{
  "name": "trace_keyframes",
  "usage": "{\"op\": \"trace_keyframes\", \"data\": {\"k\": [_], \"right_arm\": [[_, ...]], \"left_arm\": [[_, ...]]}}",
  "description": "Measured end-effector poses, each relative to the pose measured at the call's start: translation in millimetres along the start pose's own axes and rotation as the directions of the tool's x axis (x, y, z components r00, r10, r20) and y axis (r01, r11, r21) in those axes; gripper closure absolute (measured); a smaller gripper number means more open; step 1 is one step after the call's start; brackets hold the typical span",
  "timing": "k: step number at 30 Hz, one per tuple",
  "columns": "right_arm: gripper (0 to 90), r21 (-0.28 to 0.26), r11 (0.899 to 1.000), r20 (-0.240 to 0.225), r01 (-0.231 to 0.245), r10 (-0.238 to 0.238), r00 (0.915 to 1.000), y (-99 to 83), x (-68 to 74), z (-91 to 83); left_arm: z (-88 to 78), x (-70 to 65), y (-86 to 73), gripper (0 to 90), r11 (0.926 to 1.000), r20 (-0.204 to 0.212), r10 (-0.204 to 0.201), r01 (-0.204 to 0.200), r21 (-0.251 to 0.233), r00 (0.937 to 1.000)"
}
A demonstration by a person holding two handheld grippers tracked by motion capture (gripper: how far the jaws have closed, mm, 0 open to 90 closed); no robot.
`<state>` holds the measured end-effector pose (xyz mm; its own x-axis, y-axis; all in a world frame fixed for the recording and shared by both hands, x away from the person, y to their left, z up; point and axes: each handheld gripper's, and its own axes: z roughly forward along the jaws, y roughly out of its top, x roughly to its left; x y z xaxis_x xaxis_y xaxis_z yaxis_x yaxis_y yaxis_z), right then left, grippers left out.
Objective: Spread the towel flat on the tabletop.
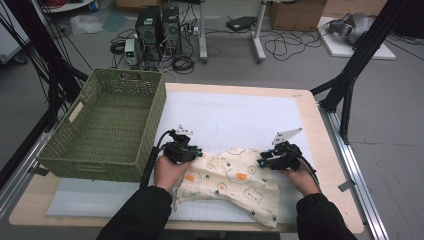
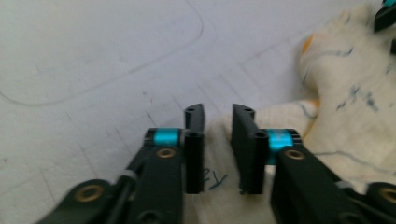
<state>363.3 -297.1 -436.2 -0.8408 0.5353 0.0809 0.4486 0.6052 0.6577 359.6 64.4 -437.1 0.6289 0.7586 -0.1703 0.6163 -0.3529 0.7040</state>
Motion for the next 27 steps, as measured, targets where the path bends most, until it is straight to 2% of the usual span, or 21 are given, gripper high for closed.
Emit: {"op": "trace_keyframes", "data": {"k": [2,3,4,5,7,9,10,12,14,15,16,17,18,19,20,21,22,23,25,27], "right_arm": [[74.2,0.007,1.000,-0.012,0.019,-0.019,0.9998,0.7,1.1,0.1],[79.0,0.010,1.000,-0.013,0.015,-0.015,0.9998,0.8,1.8,0.0],[83.8,0.013,1.000,-0.034,0.018,-0.018,0.9993,0.8,1.3,-0.2],[85.5,0.010,1.000,-0.041,0.024,-0.023,0.9989,0.8,1.4,0.3],[88.4,0.015,0.999,-0.051,0.036,-0.035,0.9981,1.4,2.1,-0.8],[88.6,0.017,0.999,-0.055,0.039,-0.038,0.9977,1.8,2.6,-1.5],[88.7,0.014,0.999,-0.057,0.038,-0.037,0.9977,2.2,2.8,-2.3],[88.9,0.006,0.999,-0.036,0.044,-0.044,0.9984,6.4,1.6,-7.1],[89.0,-0.026,0.999,-0.008,0.044,-0.044,0.9990,13.7,-1.4,-14.8],[89.1,-0.043,0.998,0.023,0.049,-0.048,0.9986,19.1,-3.1,-20.1],[89.1,-0.069,0.996,0.059,0.056,-0.052,0.9969,25.4,-4.9,-26.4],[89.0,-0.102,0.993,0.097,0.057,-0.047,0.9942,31.9,-7.5,-33.2],[88.8,-0.139,0.989,0.134,0.052,-0.034,0.9904,37.9,-10.7,-39.3],[86.4,-0.175,0.983,0.153,0.049,-0.022,0.9879,42.0,-13.5,-43.9],[74.3,-0.190,0.981,0.185,0.044,-0.008,0.9827,44.8,-16.4,-45.9],[68.9,-0.202,0.979,0.200,0.022,0.019,0.9797,45.3,-19.6,-45.7],[68.0,-0.207,0.978,0.181,-0.005,0.043,0.9824,43.5,-21.9,-44.3],[67.9,-0.197,0.980,0.164,-0.017,0.050,0.9852,41.1,-23.0,-41.7],[66.9,-0.171,0.985,0.147,-0.009,0.035,0.9886,34.0,-18.9,-35.9],[62.1,-0.131,0.991,0.077,-0.032,0.042,0.9961,28.2,-14.9,-29.3]], "left_arm": [[0.2,-0.7,-0.1,86.3,1.0000,-0.004,0.006,-0.006,-0.001,1.0000],[-0.1,-0.2,0.1,86.9,1.0000,-0.002,0.001,-0.001,0.002,1.0000],[-0.5,0.2,-0.3,87.3,1.0000,-0.003,0.000,0.000,0.002,1.0000],[-1.8,0.1,-0.3,87.5,1.0000,-0.006,0.003,-0.003,-0.001,1.0000],[-6.9,-0.1,0.7,87.8,0.9993,-0.016,-0.005,0.005,-0.037,0.9998],[-13.8,1.9,3.0,87.9,0.9954,-0.013,-0.038,0.037,-0.088,0.9992],[-18.3,2.4,5.1,88.0,0.9889,-0.020,-0.065,0.062,-0.135,0.9977],[-24.6,4.0,8.7,88.1,0.9780,-0.050,-0.090,0.079,-0.194,0.9947],[-30.9,7.4,14.1,88.1,0.9642,-0.090,-0.113,0.087,-0.250,0.9895],[-34.9,9.9,18.0,88.0,0.9515,-0.101,-0.128,0.094,-0.293,0.9865],[-38.6,12.2,22.5,88.0,0.9323,-0.108,-0.149,0.103,-0.347,0.9830],[-41.7,14.2,27.0,87.8,0.9181,-0.126,-0.158,0.098,-0.384,0.9794],[-42.8,15.6,30.9,86.6,0.9048,-0.144,-0.168,0.095,-0.415,0.9751],[-42.2,17.2,33.9,80.3,0.8978,-0.150,-0.191,0.111,-0.426,0.9702],[-40.5,18.9,34.9,72.5,0.8968,-0.140,-0.210,0.133,-0.422,0.9677],[-38.1,19.8,34.3,71.9,0.9051,-0.139,-0.212,0.141,-0.401,0.9674],[-35.2,20.1,33.1,71.2,0.9194,-0.151,-0.202,0.134,-0.370,0.9677],[-32.4,19.9,30.9,69.2,0.9300,-0.157,-0.192,0.129,-0.344,0.9687],[-29.1,19.6,24.6,65.7,0.9418,-0.152,-0.185,0.130,-0.310,0.9710],[-27.4,18.7,20.8,65.0,0.9565,-0.139,-0.165,0.125,-0.264,0.9764]]}}
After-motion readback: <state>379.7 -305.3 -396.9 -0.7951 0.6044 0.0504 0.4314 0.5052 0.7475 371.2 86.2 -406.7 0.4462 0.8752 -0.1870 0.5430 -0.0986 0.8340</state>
